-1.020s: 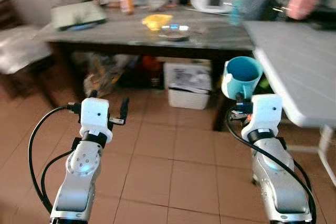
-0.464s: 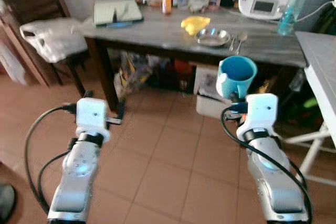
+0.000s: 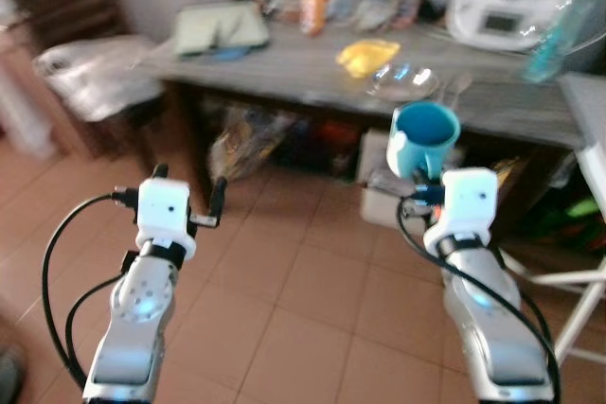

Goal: Setting the table

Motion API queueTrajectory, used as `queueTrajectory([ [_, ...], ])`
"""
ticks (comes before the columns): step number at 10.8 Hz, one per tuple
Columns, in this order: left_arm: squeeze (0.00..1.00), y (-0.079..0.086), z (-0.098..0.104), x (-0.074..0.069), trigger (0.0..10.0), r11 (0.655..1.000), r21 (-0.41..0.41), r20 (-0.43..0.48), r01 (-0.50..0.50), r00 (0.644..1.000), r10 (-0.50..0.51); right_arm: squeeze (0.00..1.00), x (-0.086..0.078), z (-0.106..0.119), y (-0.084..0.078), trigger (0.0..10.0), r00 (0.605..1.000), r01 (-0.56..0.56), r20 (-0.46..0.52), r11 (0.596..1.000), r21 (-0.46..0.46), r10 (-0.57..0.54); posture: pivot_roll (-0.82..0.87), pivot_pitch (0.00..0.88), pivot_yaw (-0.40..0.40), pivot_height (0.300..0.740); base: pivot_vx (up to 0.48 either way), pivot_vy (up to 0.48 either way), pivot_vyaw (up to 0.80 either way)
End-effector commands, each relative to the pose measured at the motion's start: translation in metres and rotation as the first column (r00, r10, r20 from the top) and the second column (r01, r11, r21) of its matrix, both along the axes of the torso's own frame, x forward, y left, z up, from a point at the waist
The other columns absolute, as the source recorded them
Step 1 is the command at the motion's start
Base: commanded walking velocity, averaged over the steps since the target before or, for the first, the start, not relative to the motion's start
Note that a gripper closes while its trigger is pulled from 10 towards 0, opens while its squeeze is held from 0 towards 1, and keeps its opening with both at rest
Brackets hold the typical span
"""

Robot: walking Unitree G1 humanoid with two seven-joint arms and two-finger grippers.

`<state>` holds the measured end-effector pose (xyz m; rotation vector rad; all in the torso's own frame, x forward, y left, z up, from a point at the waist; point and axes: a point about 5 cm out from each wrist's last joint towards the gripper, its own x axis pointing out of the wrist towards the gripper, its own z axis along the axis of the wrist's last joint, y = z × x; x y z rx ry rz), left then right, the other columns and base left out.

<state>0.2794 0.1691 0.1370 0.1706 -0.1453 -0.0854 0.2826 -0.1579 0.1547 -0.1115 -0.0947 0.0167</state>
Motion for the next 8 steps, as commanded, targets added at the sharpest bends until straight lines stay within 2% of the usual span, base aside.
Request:
queueTrajectory([
  [1,0.00,-0.0072,0.0026,0.0010,10.0,1.000,-0.006,0.012,0.022,1.000,-0.021,0.00,-0.0003,0.0038,-0.0086,10.0,0.999,0.031,0.012,1.000,-0.001,-0.031,0.05,0.022,0.017,0.740,0.472,0.000,-0.46],
  [2,0.00,-0.0075,0.0025,0.0010,10.0,1.000,-0.002,0.013,0.022,1.000,-0.022,0.00,-0.0003,0.0037,-0.0087,10.0,0.999,0.031,0.011,1.000,-0.001,-0.031,0.05,0.022,0.017,0.740,0.420,0.000,-0.54],
  [4,0.00,-0.0077,0.0023,0.0008,10.0,1.000,-0.004,0.013,0.024,1.000,-0.024,0.00,-0.0003,0.0041,-0.0082,10.0,0.999,0.031,0.012,1.000,-0.001,-0.031,0.05,0.022,0.017,0.740,0.399,-0.261,-0.56],
  [6,0.00,-0.0077,0.0023,0.0008,10.0,1.000,-0.004,0.013,0.024,1.000,-0.024,0.00,-0.0004,0.0039,-0.0081,10.0,0.999,0.031,0.011,1.000,-0.002,-0.031,0.05,0.023,0.018,0.740,0.401,-0.261,0.00],
  [8,0.00,-0.0078,0.0024,0.0008,10.0,1.000,-0.005,0.012,0.025,1.000,-0.025,0.00,-0.0006,0.0035,-0.0085,10.0,0.999,0.031,0.010,1.000,-0.003,-0.031,0.05,0.024,0.021,0.740,0.426,0.000,0.00],
])
